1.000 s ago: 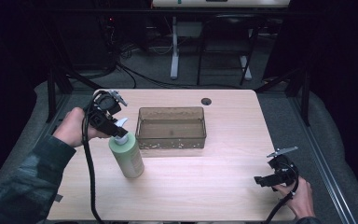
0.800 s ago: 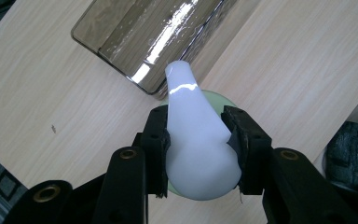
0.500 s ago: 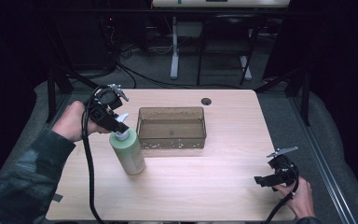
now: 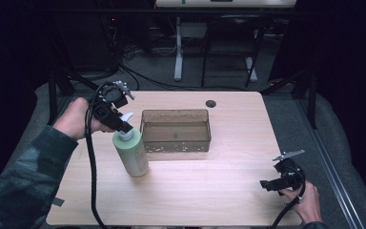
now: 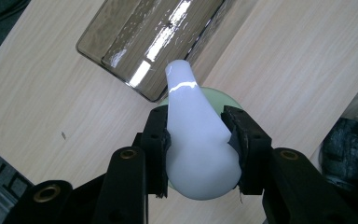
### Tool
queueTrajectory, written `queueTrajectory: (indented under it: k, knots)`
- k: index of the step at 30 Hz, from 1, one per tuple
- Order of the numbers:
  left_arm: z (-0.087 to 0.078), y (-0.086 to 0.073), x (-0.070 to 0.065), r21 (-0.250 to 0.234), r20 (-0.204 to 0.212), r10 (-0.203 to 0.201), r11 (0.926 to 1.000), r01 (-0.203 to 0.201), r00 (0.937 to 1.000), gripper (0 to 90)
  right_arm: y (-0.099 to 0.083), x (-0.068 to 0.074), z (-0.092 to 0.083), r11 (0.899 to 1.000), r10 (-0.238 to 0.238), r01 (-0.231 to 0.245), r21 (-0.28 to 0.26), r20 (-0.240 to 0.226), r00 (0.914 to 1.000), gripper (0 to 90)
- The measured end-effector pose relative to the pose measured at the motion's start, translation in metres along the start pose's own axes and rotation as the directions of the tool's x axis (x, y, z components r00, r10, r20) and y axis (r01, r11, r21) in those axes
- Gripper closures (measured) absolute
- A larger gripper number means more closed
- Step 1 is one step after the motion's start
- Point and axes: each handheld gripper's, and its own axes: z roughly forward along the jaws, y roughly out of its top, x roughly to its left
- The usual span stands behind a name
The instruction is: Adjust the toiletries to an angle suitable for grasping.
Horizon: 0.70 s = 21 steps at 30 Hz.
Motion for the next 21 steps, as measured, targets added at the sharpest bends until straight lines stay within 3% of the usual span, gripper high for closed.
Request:
queueTrajectory:
  k: [21]
  knots:
    - [-0.019, 0.017, -0.004, -0.002, -0.007, 0.044, 0.9990, -0.044, 0.9990, 62.7, -0.001, 0.000, -0.002, 1.000, 0.001, -0.001, -0.002, 0.003, 1.0000, 5.5]
